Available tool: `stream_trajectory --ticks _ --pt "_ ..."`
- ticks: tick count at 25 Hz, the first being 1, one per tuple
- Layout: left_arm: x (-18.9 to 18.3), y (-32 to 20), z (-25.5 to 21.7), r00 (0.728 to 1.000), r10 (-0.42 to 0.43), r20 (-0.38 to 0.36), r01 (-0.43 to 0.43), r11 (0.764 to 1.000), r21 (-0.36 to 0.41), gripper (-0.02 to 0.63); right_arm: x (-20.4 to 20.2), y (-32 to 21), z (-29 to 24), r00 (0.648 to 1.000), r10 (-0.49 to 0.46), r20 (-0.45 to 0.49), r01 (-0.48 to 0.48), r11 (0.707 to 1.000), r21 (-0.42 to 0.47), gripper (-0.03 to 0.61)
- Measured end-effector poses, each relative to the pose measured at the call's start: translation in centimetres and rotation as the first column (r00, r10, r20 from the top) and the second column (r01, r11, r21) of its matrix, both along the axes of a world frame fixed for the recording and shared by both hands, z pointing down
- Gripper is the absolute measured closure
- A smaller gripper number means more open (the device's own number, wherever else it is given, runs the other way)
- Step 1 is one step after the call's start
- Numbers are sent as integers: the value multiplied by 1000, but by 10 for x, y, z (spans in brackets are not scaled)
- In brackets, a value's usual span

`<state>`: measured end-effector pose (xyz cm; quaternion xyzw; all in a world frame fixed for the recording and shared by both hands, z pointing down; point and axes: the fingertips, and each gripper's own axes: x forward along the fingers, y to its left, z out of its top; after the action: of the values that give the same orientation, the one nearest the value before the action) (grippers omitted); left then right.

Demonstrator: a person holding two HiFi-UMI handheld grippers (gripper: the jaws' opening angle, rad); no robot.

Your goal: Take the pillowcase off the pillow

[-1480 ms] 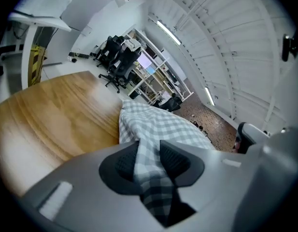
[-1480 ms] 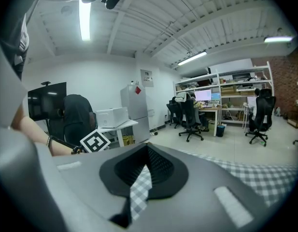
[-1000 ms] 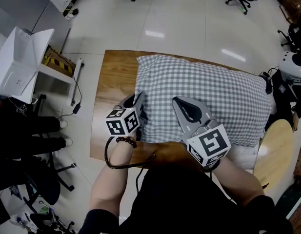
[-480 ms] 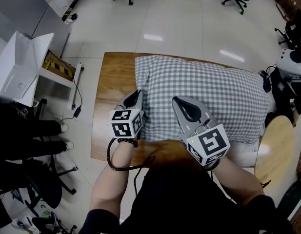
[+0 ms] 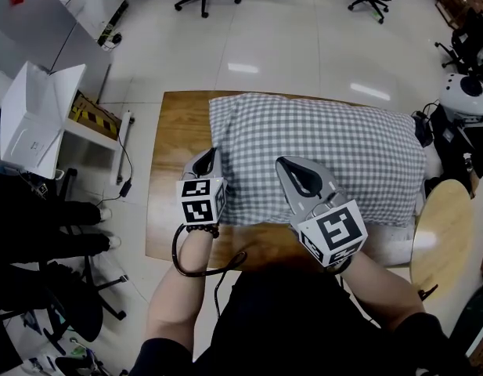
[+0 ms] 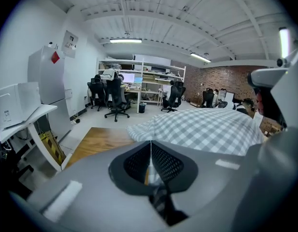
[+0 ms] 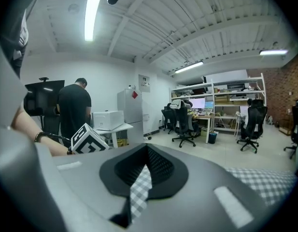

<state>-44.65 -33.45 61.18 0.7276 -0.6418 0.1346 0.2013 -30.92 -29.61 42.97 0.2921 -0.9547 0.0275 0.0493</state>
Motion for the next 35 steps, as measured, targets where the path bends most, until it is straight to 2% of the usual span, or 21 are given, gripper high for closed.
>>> stream_trajectory --ticks 7,11,17,20,25,35 --pt "-5 2 -3 996 -32 89 33 999 -10 607 23 0 -7 1000 24 1 -24 1000 3 578" --pt "-4 3 0 984 -42 171 46 999 -16 609 42 -1 -9 999 33 6 -33 999 6 578" --pt "8 2 -1 970 -50 240 58 998 -27 611 79 -8 -11 999 52 11 -52 999 5 578" --pt "8 5 4 967 -62 248 72 997 -32 611 98 -10 -4 997 73 8 -73 997 3 578" --pt "-12 11 3 966 -85 243 94 995 -24 611 117 -12 0 992 126 -19 -126 992 8 578" --pt "-33 10 -15 965 -152 214 167 985 -53 611 199 -40 3 964 251 -91 -253 968 -4 578"
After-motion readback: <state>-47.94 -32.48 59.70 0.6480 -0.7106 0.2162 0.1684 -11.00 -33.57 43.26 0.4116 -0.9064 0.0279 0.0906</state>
